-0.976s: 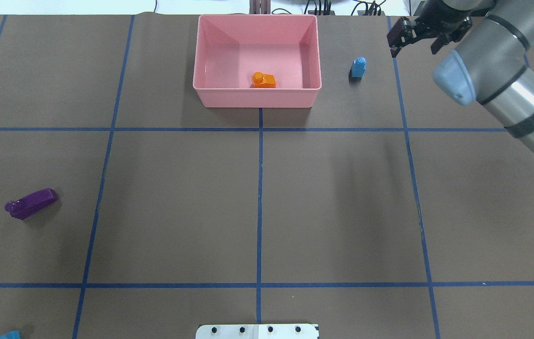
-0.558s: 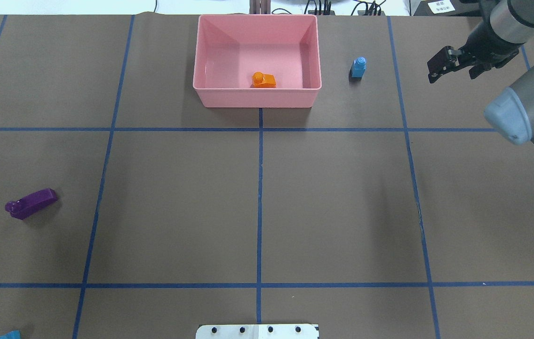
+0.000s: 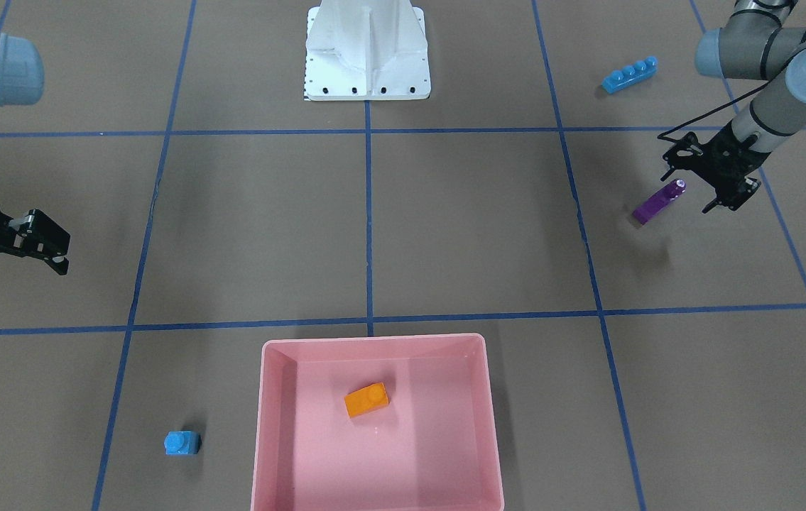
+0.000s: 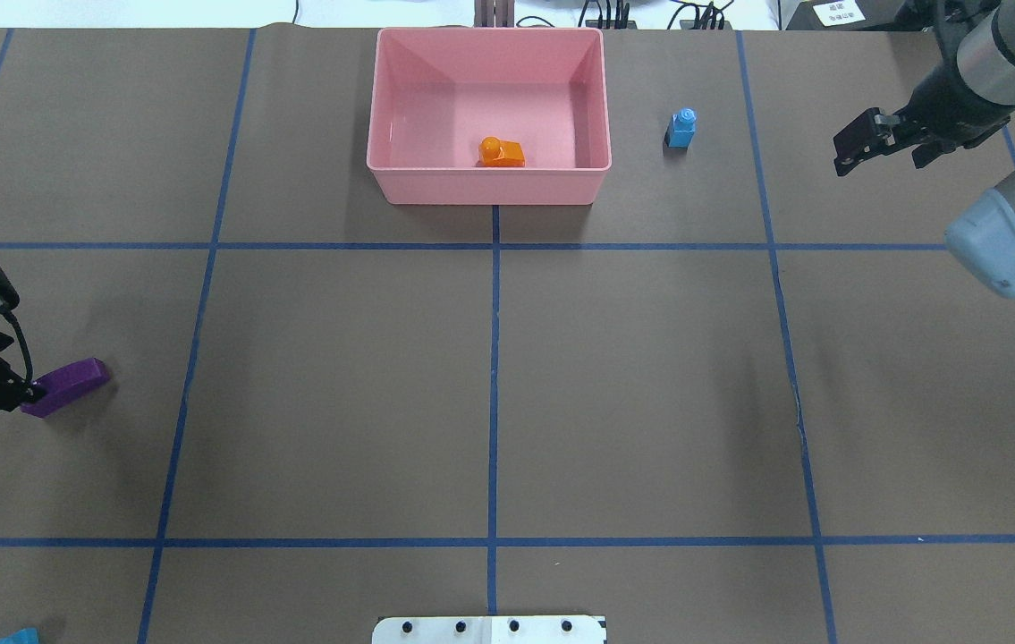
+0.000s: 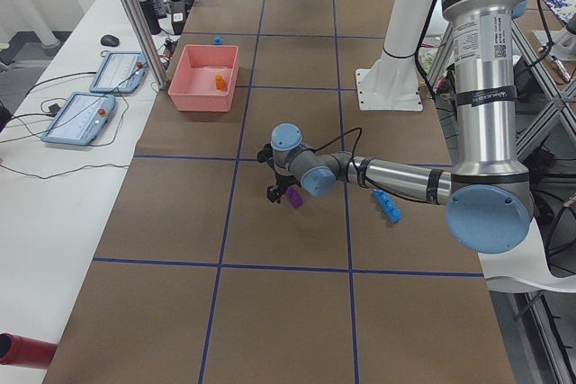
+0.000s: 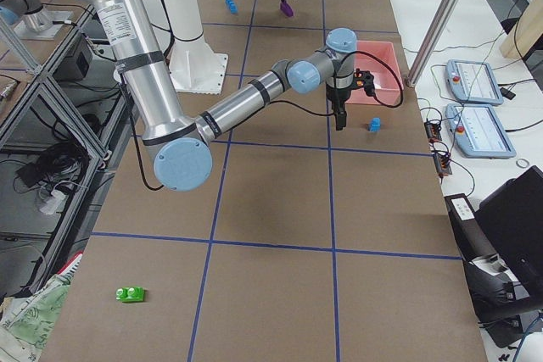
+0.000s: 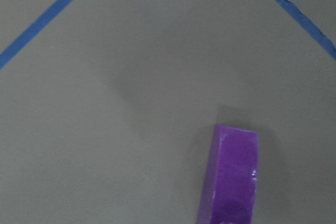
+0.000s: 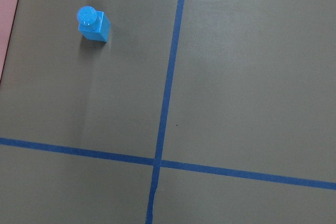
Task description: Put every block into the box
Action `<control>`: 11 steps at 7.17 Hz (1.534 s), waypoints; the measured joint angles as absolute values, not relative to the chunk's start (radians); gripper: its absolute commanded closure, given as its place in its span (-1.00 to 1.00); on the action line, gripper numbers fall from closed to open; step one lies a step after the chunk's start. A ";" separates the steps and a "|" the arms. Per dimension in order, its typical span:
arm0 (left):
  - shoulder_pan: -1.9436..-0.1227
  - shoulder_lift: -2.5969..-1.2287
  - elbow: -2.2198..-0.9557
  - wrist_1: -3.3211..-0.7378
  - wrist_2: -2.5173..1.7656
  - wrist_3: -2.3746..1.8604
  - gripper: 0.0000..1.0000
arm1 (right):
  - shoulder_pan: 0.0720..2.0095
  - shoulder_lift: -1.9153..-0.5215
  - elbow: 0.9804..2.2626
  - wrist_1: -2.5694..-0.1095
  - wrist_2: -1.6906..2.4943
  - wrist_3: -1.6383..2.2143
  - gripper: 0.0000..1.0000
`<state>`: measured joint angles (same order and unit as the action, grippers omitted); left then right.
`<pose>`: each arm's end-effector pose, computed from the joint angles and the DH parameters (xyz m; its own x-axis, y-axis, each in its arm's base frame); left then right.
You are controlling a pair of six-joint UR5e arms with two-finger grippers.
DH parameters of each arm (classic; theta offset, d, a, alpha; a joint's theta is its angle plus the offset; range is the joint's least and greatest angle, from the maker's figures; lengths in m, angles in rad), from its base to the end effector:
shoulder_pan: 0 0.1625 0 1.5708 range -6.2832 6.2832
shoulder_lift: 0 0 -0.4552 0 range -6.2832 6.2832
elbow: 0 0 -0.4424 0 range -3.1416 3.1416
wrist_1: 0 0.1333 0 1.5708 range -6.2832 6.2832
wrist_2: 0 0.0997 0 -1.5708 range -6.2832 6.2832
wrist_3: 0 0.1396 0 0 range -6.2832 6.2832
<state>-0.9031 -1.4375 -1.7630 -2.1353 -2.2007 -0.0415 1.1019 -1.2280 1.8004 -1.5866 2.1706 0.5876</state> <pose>0.2868 -0.4462 0.6210 0.4421 0.7433 -0.5021 -0.4848 0.6689 0.5635 -0.2543 -0.6227 0.3968 0.7134 -0.1120 0.6918 -0.0142 0.9846 0.1740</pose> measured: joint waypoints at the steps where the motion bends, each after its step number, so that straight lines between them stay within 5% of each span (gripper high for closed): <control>1: -0.894 -1.438 -1.762 -2.135 -2.199 -0.041 -0.66 | 1.102 -1.228 1.800 -1.587 2.171 0.588 -0.99; 3: -0.876 -1.437 -1.756 -2.133 -2.192 -0.042 -0.64 | 1.101 -1.229 1.798 -1.587 2.171 0.588 -0.99; 4: -0.864 -1.438 -1.751 -2.133 -2.190 -0.042 -0.38 | 1.100 -1.228 1.796 -1.587 2.171 0.588 -0.99; 6: -0.848 -1.439 -1.748 -2.132 -2.189 -0.042 0.99 | 1.100 -1.228 1.794 -1.586 2.172 0.588 -0.99; 11: -0.852 -1.454 -1.819 -2.126 -2.194 -0.210 1.00 | 1.099 -1.227 1.791 -1.582 2.172 0.589 -0.99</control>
